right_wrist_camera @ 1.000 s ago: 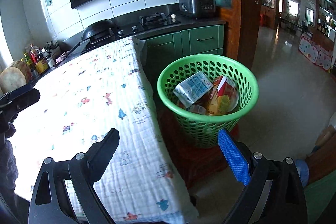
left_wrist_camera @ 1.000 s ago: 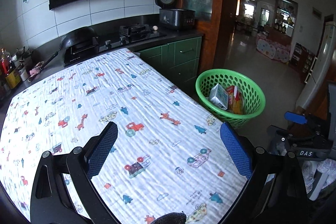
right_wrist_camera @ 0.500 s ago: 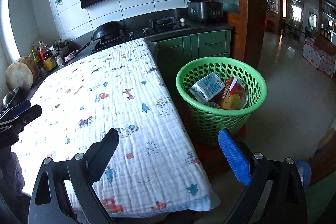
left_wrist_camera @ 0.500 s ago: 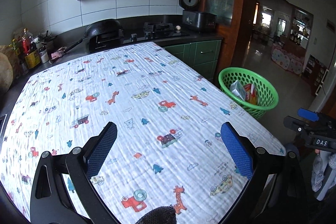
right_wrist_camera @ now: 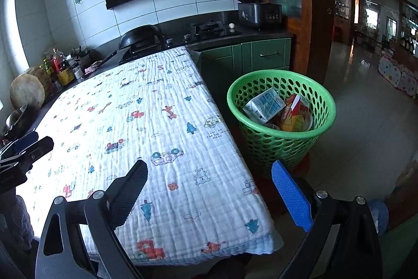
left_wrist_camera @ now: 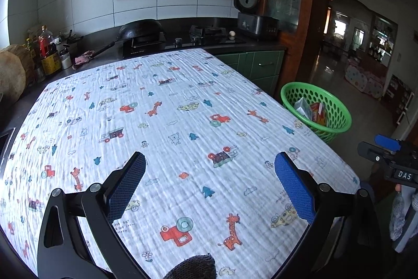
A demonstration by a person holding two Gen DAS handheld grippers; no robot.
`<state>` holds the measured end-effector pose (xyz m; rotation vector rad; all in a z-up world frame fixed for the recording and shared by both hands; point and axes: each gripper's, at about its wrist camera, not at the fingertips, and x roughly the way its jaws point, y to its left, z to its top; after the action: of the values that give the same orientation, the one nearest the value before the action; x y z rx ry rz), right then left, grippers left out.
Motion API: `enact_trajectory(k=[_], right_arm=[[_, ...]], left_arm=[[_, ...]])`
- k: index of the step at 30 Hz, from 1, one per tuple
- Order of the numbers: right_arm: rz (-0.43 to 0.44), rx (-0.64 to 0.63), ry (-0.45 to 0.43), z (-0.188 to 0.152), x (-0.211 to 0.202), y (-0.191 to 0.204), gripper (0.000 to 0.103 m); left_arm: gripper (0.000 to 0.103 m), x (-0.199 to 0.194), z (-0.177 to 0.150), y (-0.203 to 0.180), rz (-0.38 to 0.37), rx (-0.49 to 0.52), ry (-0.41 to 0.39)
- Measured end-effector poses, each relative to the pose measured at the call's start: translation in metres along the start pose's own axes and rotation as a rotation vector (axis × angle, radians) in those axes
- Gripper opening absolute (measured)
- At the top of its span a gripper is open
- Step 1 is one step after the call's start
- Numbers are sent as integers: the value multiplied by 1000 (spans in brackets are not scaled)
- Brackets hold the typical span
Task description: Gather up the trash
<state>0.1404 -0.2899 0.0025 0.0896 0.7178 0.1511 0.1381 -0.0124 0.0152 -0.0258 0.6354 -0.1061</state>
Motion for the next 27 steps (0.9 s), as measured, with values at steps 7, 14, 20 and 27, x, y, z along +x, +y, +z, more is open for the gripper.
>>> enact_trajectory(k=[7, 14, 20, 27], right_arm=[[8, -6, 3, -4, -1, 3, 93], [8, -5, 5, -5, -2, 4, 93], [12, -8, 9, -6, -2, 6, 93], [12, -8, 10, -6, -2, 6, 93]], left_arm=[[98, -1, -3, -3, 26, 0, 7], [98, -2, -5, -3, 24, -6, 7], [98, -3, -7, -5, 24, -5, 10], [98, -1, -9, -5, 25, -9, 17]])
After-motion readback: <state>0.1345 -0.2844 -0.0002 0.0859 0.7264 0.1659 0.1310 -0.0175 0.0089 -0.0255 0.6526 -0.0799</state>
